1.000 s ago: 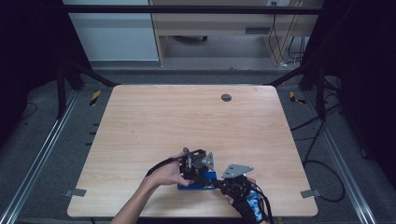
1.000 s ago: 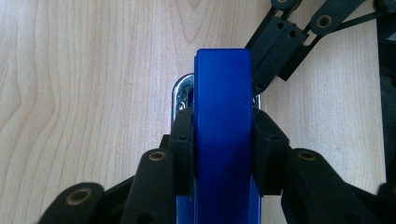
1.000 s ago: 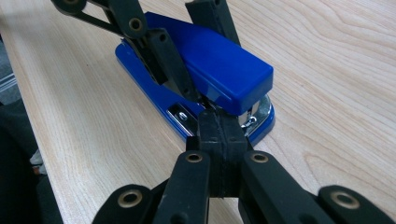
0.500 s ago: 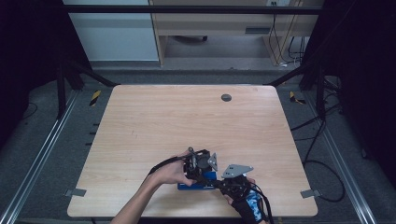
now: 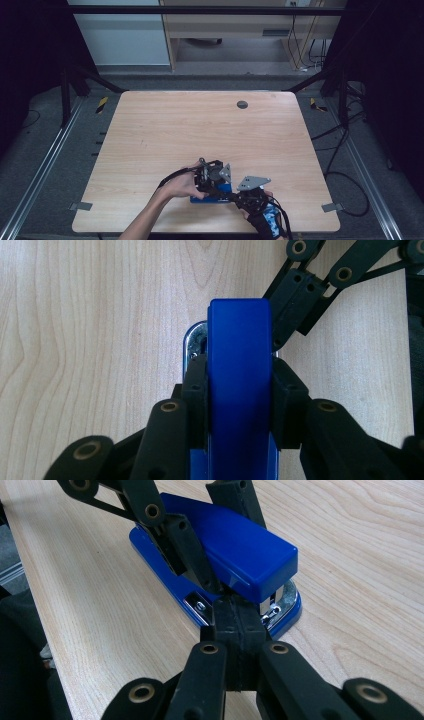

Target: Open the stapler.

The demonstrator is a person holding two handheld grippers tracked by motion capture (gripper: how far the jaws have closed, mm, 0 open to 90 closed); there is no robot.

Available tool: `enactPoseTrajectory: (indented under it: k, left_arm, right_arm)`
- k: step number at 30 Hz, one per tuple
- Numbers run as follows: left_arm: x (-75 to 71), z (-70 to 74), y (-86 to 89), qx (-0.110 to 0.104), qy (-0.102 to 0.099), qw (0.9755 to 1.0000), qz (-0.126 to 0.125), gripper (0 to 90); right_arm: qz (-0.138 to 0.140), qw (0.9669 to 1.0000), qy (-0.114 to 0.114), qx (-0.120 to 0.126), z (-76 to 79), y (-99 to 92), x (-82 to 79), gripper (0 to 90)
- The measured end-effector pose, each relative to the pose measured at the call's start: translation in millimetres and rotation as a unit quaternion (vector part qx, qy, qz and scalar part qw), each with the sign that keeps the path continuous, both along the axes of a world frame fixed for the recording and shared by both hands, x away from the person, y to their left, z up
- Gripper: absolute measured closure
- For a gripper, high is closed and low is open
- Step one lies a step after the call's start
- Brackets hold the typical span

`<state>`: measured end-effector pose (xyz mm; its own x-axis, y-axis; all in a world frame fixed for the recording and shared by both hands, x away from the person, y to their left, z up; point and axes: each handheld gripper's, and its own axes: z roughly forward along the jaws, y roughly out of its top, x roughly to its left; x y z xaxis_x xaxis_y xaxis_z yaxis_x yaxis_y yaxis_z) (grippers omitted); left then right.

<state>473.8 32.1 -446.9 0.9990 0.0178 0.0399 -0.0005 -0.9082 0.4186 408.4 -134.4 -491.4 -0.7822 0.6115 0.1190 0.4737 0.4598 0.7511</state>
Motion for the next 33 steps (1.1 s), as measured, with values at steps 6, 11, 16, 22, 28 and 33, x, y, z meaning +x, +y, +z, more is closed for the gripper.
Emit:
enactPoseTrajectory:
  k: [6, 11, 16, 22, 28, 33]
  left_arm:
    - [0.4, 5.8, 5.5, -0.028, 0.008, 0.9996, 0.003, 66.2]
    - [-4.5, 29.5, 14.1, -0.027, -0.011, 0.9996, -0.005, 66.1]
    - [-1.8, 13.7, 15.8, -0.043, -0.009, 0.999, 0.003, 66.0]
    - [-1.0, 14.7, 17.7, -0.046, -0.005, 0.9989, 0.008, 65.8]
    - [-0.9, 12.6, 18.4, -0.054, -0.006, 0.9984, 0.014, 65.5]
    - [-1.1, 12.3, 19.0, -0.056, -0.006, 0.9983, 0.016, 65.3]
  right_arm:
    - [-0.003, 1.0, 0.001, -0.001, 0.1, 0.3, -1.0, 90.0]
    - [-0.004, 1.0, 0.004, 0.006, 0.1, -1.7, 0.9, 90.0]
    - [0.003, 1.0, -0.003, 0.0, -0.3, 2.0, -0.1, 90.0]
    - [0.003, 1.0, 0.001, 0.006, -0.7, 0.7, 1.3, 90.0]
    - [0.007, 1.0, 0.002, 0.007, -0.7, 0.1, 1.5, 90.0]
    - [0.008, 1.0, 0.0, 0.003, -0.2, 0.0, 1.4, 90.0]
